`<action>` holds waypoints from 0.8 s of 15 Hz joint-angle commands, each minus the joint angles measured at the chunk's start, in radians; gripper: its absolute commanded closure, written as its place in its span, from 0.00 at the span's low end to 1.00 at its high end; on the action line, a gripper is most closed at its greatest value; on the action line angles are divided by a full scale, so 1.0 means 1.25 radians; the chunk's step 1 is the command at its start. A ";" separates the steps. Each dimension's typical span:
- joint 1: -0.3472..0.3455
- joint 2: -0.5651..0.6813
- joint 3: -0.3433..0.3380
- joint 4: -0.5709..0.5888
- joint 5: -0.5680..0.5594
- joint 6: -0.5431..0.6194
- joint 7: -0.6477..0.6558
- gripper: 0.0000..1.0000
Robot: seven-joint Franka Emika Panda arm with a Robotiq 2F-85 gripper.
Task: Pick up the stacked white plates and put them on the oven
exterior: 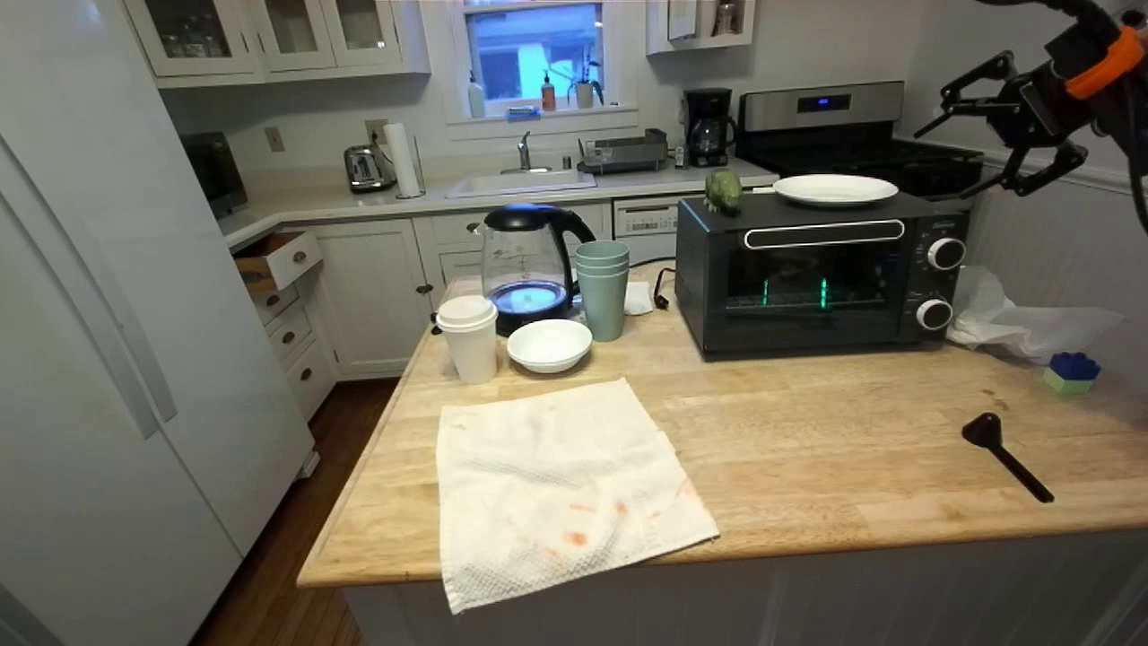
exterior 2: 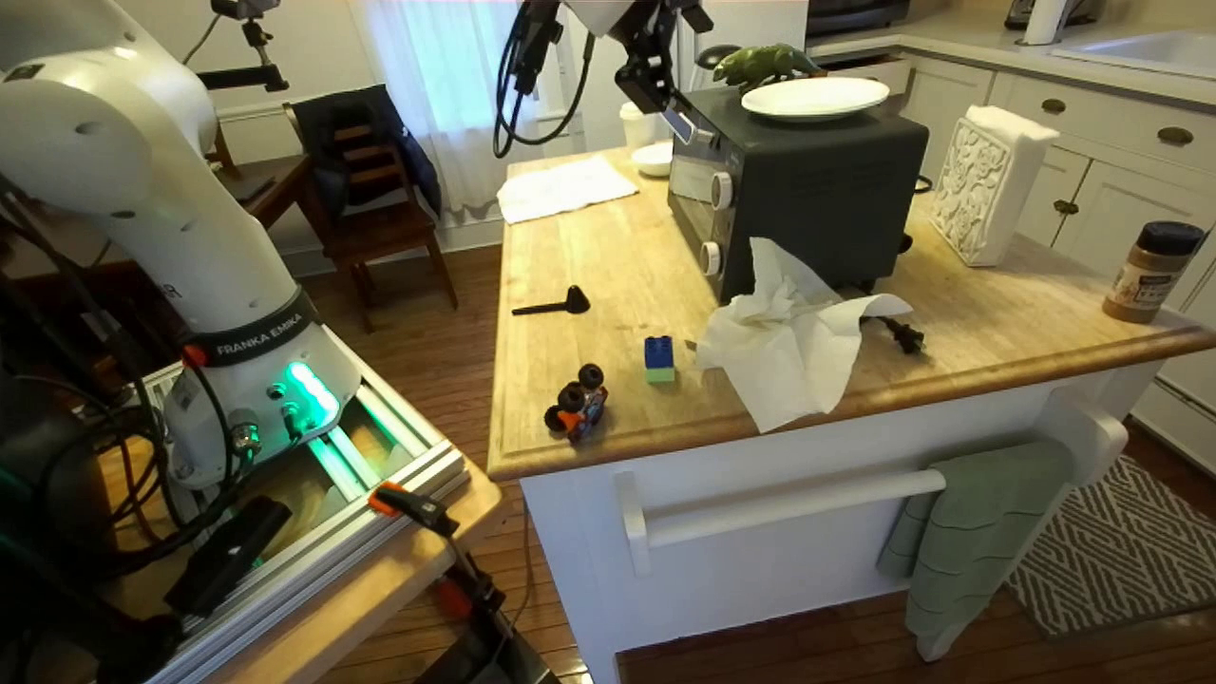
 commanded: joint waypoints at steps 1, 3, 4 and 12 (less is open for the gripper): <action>0.053 -0.115 -0.027 -0.095 -0.175 -0.036 0.029 0.00; 0.066 -0.151 -0.035 -0.123 -0.278 -0.068 0.035 0.00; 0.073 -0.161 -0.039 -0.130 -0.326 -0.084 0.036 0.00; 0.149 -0.178 -0.104 -0.127 -0.567 -0.193 0.047 0.00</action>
